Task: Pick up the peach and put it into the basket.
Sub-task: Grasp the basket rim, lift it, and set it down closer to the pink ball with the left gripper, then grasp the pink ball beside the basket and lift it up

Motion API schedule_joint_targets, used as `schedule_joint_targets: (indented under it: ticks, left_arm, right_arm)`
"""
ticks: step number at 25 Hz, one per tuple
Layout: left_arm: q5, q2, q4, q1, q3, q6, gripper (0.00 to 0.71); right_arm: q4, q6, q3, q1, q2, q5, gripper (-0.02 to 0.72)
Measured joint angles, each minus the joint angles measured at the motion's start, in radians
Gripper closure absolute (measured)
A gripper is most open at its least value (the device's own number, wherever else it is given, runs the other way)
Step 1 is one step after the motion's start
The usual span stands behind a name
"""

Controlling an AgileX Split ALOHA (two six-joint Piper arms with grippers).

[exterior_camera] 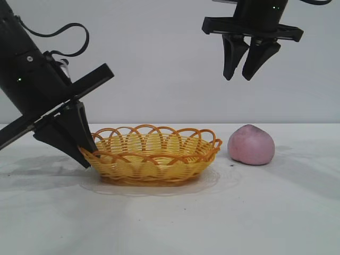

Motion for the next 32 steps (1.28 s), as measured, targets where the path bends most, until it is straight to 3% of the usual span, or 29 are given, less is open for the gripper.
schedule_joint_targets:
  ticks: [2,7,8,10,13,17,20,23,26,32]
  left_arm:
    - [0.004,0.000,0.000,0.000,0.000,0.000,0.388]
    - [0.004,-0.015,0.019,0.001,0.000,0.000,0.392]
    - [0.004,-0.030,0.028,0.005,0.000,0.000,0.351]
    - [0.006,-0.063,0.037,0.024,0.002,0.000,0.366]
    - [0.010,-0.122,0.045,0.089,0.002,0.000,0.366]
    - [0.013,-0.163,0.087,0.209,0.002,0.040,0.366]
    - [0.020,-0.163,0.298,0.281,-0.014,0.072,0.366]
    - [0.031,-0.163,0.644,0.294,-0.034,-0.067,0.366]
    - [0.033,-0.163,0.886,0.294,-0.042,-0.239,0.366]
    - [0.033,-0.224,1.063,0.294,-0.043,-0.396,0.366]
  right_arm:
    - [0.000,0.000,0.000,0.000,0.000,0.000,0.458]
    - [0.000,-0.001,0.000,0.000,0.000,0.000,0.458]
    - [0.000,-0.002,0.000,0.000,0.000,0.000,0.458]
    - [0.000,-0.002,0.000,0.000,0.000,0.000,0.458]
    - [0.000,-0.002,0.000,0.000,0.000,0.000,0.458]
    - [0.000,-0.004,0.000,0.000,0.000,0.000,0.458]
    - [0.000,-0.004,0.000,0.000,0.000,0.000,0.458]
    - [0.001,-0.004,0.000,0.000,0.000,-0.002,0.458]
    - [0.012,-0.008,0.000,0.000,0.000,-0.002,0.458]
    - [0.022,-0.025,0.000,0.000,0.000,-0.001,0.458]
